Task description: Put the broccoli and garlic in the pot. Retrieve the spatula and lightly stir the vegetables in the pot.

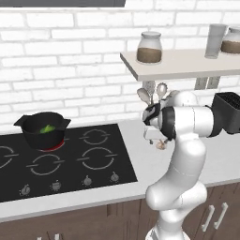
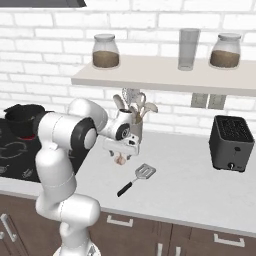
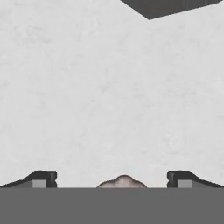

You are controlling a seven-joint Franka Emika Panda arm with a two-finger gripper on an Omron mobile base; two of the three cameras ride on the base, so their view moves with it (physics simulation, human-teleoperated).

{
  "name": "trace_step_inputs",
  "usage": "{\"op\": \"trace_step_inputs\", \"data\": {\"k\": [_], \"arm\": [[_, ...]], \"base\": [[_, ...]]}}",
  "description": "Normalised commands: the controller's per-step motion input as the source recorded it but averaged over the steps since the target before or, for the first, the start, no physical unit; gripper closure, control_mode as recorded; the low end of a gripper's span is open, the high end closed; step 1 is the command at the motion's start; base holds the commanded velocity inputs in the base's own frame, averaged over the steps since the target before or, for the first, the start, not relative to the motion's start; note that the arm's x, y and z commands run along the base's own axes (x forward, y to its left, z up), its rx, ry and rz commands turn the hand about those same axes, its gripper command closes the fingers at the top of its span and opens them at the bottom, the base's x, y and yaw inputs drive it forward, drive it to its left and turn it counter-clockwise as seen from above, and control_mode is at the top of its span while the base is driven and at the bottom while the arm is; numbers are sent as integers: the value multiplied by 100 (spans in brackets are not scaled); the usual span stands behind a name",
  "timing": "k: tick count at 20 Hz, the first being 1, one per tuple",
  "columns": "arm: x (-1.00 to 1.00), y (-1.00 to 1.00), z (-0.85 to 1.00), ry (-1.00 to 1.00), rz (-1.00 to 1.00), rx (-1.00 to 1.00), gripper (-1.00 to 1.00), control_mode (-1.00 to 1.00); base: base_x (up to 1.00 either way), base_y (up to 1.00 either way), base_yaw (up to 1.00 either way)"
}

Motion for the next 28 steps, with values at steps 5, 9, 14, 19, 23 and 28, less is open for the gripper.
{"op": "trace_step_inputs", "data": {"k": [5,9,14,19,23,28], "arm": [[-48,0,-52,0,0,0,-100,-100],[-76,-8,-58,0,-2,0,-100,-100],[-93,-14,-52,-6,-4,0,-100,-100],[-88,-11,-62,-8,-7,0,-100,-100],[-21,3,-67,-2,-2,3,-100,-100],[-18,11,-47,-9,0,7,100,-100]], "base": [[0,0,0],[0,0,0],[0,0,0],[0,0,0],[0,0,0],[0,0,0]]}}
